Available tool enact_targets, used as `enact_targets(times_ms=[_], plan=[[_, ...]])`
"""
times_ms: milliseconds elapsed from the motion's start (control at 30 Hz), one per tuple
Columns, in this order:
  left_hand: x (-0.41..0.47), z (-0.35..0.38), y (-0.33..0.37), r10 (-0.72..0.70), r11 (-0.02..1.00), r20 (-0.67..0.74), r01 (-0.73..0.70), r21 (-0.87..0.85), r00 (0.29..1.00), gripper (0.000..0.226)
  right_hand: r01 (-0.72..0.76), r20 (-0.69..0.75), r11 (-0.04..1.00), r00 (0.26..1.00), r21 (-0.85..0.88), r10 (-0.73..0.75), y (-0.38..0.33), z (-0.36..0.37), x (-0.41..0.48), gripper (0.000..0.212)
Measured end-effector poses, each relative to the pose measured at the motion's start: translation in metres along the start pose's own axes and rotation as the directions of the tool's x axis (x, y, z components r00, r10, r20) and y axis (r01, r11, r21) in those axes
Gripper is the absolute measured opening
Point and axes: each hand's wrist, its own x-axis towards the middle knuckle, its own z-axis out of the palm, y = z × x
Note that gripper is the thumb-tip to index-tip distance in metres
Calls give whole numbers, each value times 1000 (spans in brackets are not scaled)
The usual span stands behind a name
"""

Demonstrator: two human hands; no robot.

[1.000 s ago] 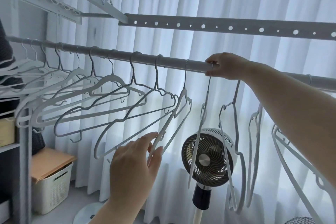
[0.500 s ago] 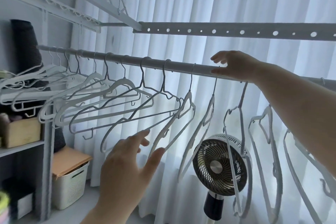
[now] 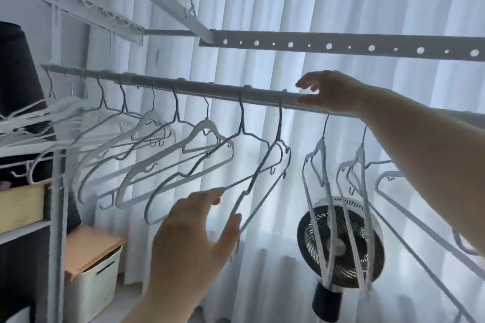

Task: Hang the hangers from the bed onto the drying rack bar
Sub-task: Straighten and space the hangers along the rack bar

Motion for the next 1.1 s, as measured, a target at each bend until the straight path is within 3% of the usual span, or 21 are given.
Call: enact_targets(times_ms=[200,300,467,833,1100], plan=[[1,-1,-27,38,992,244,-7,-127,969,37,-110,1,993,994,-41,110,-37,15,17,44],[5,2,-36,116,993,211,-108,-49,971,28,-163,11,983,986,-86,164,-46,18,22,42],[7,3,-53,125,991,164,-130,16,979,31,-230,3,965,973,-129,232,-54,20,24,36],[4,3,-51,185,979,129,-172,-108,974,30,-240,-30,969,971,-61,239,-54,24,25,34],[-6,16,-33,202,969,186,-168,-183,962,29,-203,-36,979,979,-3,203,-46,26,27,32]])
